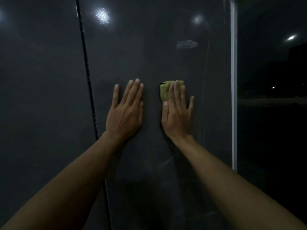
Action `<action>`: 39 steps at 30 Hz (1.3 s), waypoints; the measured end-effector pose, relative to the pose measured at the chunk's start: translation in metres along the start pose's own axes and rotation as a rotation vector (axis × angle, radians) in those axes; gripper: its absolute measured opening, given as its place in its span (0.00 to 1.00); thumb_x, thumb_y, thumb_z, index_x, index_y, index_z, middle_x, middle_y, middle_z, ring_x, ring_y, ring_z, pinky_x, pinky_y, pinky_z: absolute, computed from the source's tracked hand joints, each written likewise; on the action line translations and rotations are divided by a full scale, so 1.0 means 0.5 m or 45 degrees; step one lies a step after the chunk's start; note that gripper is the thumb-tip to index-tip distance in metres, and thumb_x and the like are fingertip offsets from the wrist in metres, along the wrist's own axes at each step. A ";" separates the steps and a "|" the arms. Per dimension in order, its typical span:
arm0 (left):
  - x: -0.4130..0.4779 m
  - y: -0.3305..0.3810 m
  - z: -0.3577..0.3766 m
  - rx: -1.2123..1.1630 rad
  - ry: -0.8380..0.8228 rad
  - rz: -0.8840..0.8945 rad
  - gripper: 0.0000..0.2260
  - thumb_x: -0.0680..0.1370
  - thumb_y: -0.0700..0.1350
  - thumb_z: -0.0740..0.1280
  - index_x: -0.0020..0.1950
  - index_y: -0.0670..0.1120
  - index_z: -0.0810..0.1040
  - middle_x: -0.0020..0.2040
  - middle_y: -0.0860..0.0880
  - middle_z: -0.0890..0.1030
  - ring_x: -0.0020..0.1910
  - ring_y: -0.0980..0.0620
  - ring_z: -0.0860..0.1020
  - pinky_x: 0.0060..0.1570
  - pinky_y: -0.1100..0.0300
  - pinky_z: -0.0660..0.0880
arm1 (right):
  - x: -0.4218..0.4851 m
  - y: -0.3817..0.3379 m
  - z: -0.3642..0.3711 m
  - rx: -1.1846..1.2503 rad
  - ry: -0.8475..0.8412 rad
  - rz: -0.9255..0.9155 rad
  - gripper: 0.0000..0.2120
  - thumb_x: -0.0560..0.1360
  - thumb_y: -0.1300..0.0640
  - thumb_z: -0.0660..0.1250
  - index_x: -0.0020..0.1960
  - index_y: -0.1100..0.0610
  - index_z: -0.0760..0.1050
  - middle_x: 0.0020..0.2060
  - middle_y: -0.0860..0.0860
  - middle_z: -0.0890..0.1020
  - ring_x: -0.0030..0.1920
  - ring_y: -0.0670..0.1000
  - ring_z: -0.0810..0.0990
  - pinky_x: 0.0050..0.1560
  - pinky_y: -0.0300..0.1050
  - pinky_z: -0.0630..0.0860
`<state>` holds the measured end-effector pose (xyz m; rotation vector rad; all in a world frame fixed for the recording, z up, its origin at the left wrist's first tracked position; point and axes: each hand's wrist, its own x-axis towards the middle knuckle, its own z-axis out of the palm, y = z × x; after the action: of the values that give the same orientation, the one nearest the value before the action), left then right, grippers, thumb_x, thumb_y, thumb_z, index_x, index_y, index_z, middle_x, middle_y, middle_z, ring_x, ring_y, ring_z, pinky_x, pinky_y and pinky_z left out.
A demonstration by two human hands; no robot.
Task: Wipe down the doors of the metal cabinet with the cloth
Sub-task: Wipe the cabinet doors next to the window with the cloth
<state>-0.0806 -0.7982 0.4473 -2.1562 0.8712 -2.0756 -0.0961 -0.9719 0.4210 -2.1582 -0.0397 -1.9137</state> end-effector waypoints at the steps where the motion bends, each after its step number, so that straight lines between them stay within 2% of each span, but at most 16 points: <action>1: -0.003 0.001 0.000 0.001 -0.002 0.006 0.23 0.83 0.45 0.55 0.77 0.38 0.59 0.77 0.41 0.60 0.77 0.45 0.57 0.74 0.39 0.52 | -0.017 -0.009 0.006 0.014 0.013 0.004 0.26 0.81 0.51 0.48 0.78 0.56 0.52 0.78 0.51 0.52 0.78 0.52 0.49 0.75 0.63 0.46; 7: -0.012 0.004 -0.002 -0.001 -0.004 -0.018 0.23 0.83 0.44 0.55 0.76 0.38 0.60 0.77 0.41 0.60 0.77 0.45 0.57 0.74 0.39 0.52 | -0.080 0.033 0.000 -0.106 -0.141 -0.567 0.24 0.81 0.53 0.54 0.76 0.55 0.59 0.76 0.51 0.60 0.77 0.53 0.56 0.72 0.67 0.55; 9: -0.025 0.007 -0.004 -0.001 -0.006 -0.003 0.23 0.83 0.44 0.55 0.76 0.38 0.60 0.77 0.41 0.61 0.77 0.45 0.58 0.74 0.39 0.53 | -0.068 0.047 -0.007 -0.123 -0.133 -0.503 0.25 0.80 0.52 0.53 0.76 0.55 0.59 0.76 0.50 0.59 0.77 0.53 0.55 0.73 0.67 0.53; 12: -0.044 0.010 -0.003 0.007 -0.005 0.002 0.23 0.82 0.44 0.57 0.76 0.38 0.61 0.76 0.41 0.62 0.76 0.45 0.59 0.74 0.39 0.53 | -0.048 0.019 0.003 -0.063 -0.056 -0.182 0.26 0.81 0.52 0.49 0.78 0.54 0.52 0.77 0.49 0.54 0.78 0.52 0.50 0.75 0.64 0.46; 14: -0.053 0.011 0.000 0.013 -0.009 -0.007 0.23 0.82 0.44 0.56 0.76 0.38 0.61 0.76 0.41 0.62 0.76 0.45 0.59 0.74 0.39 0.54 | -0.055 -0.005 0.013 -0.045 -0.025 -0.137 0.26 0.81 0.52 0.50 0.78 0.54 0.52 0.78 0.49 0.53 0.78 0.52 0.50 0.75 0.63 0.45; 17: -0.066 0.015 0.001 0.020 -0.011 -0.002 0.22 0.82 0.44 0.55 0.76 0.38 0.61 0.76 0.41 0.62 0.76 0.45 0.59 0.74 0.39 0.53 | -0.096 0.016 0.015 -0.085 -0.095 -0.544 0.27 0.80 0.54 0.58 0.77 0.54 0.58 0.77 0.50 0.58 0.78 0.54 0.55 0.74 0.66 0.51; 19: -0.077 0.016 0.002 0.021 -0.032 0.006 0.22 0.83 0.44 0.54 0.76 0.38 0.61 0.76 0.41 0.61 0.77 0.45 0.58 0.74 0.39 0.53 | -0.111 0.058 0.004 -0.144 -0.154 -0.828 0.26 0.79 0.54 0.59 0.76 0.53 0.61 0.76 0.50 0.61 0.77 0.53 0.57 0.72 0.67 0.55; 20: -0.082 0.018 0.002 0.019 -0.039 0.005 0.22 0.83 0.44 0.53 0.76 0.38 0.61 0.77 0.41 0.61 0.77 0.45 0.58 0.74 0.39 0.53 | -0.110 0.076 -0.001 -0.163 -0.162 -0.874 0.25 0.80 0.53 0.58 0.76 0.53 0.61 0.76 0.49 0.61 0.77 0.53 0.57 0.72 0.67 0.56; 21: -0.086 0.018 0.001 0.018 -0.042 0.002 0.22 0.83 0.44 0.54 0.76 0.38 0.61 0.77 0.41 0.61 0.77 0.45 0.58 0.74 0.39 0.52 | -0.104 0.087 -0.002 -0.167 -0.153 -0.851 0.25 0.80 0.53 0.58 0.76 0.53 0.60 0.76 0.49 0.60 0.77 0.52 0.56 0.72 0.67 0.55; 24: -0.092 0.019 0.002 0.014 -0.047 -0.004 0.23 0.83 0.44 0.55 0.76 0.39 0.60 0.77 0.41 0.61 0.77 0.46 0.58 0.74 0.39 0.51 | -0.096 0.080 0.002 -0.112 -0.083 -0.518 0.26 0.80 0.53 0.55 0.77 0.55 0.56 0.76 0.51 0.59 0.78 0.53 0.54 0.73 0.67 0.52; 26: -0.097 0.021 0.003 0.024 -0.049 -0.002 0.23 0.83 0.44 0.55 0.77 0.39 0.60 0.77 0.41 0.61 0.77 0.46 0.58 0.74 0.40 0.51 | -0.113 0.058 0.010 -0.084 -0.062 -0.427 0.27 0.80 0.53 0.54 0.77 0.55 0.55 0.77 0.51 0.57 0.78 0.53 0.52 0.74 0.65 0.49; 28: -0.101 0.023 0.003 0.037 -0.060 0.002 0.23 0.83 0.44 0.54 0.76 0.39 0.60 0.77 0.41 0.61 0.77 0.46 0.58 0.74 0.40 0.51 | -0.143 0.054 0.016 -0.090 -0.085 -0.556 0.27 0.80 0.53 0.56 0.77 0.54 0.56 0.77 0.51 0.58 0.78 0.53 0.53 0.74 0.65 0.49; 31: -0.108 0.024 0.003 0.033 -0.073 -0.002 0.23 0.82 0.45 0.54 0.77 0.39 0.60 0.77 0.41 0.61 0.77 0.45 0.57 0.74 0.40 0.50 | -0.176 0.091 0.007 -0.108 -0.178 -0.941 0.25 0.80 0.54 0.58 0.76 0.53 0.61 0.75 0.49 0.63 0.76 0.53 0.58 0.73 0.65 0.54; 33: -0.115 0.026 0.002 0.025 -0.073 0.002 0.23 0.82 0.44 0.55 0.77 0.39 0.60 0.77 0.41 0.61 0.77 0.45 0.57 0.74 0.40 0.50 | -0.174 0.124 -0.004 -0.137 -0.202 -1.102 0.24 0.80 0.54 0.57 0.75 0.52 0.62 0.74 0.49 0.66 0.75 0.52 0.61 0.72 0.65 0.57; 35: -0.124 0.029 0.001 0.023 -0.068 0.011 0.23 0.82 0.44 0.56 0.76 0.39 0.60 0.77 0.42 0.61 0.77 0.46 0.57 0.74 0.40 0.50 | -0.159 0.145 -0.009 -0.176 -0.164 -1.015 0.25 0.80 0.53 0.57 0.76 0.52 0.59 0.74 0.49 0.65 0.75 0.52 0.60 0.72 0.65 0.56; 39: -0.133 0.032 0.004 0.019 -0.066 0.012 0.23 0.82 0.45 0.55 0.77 0.39 0.59 0.77 0.42 0.60 0.77 0.46 0.57 0.75 0.40 0.50 | -0.167 0.109 0.003 -0.140 -0.019 -0.506 0.28 0.80 0.53 0.55 0.77 0.55 0.54 0.76 0.51 0.59 0.77 0.53 0.55 0.73 0.65 0.51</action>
<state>-0.0818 -0.7857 0.3799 -2.1837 0.8560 -2.0055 -0.0957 -1.0120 0.3298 -2.3795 -0.4040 -2.1498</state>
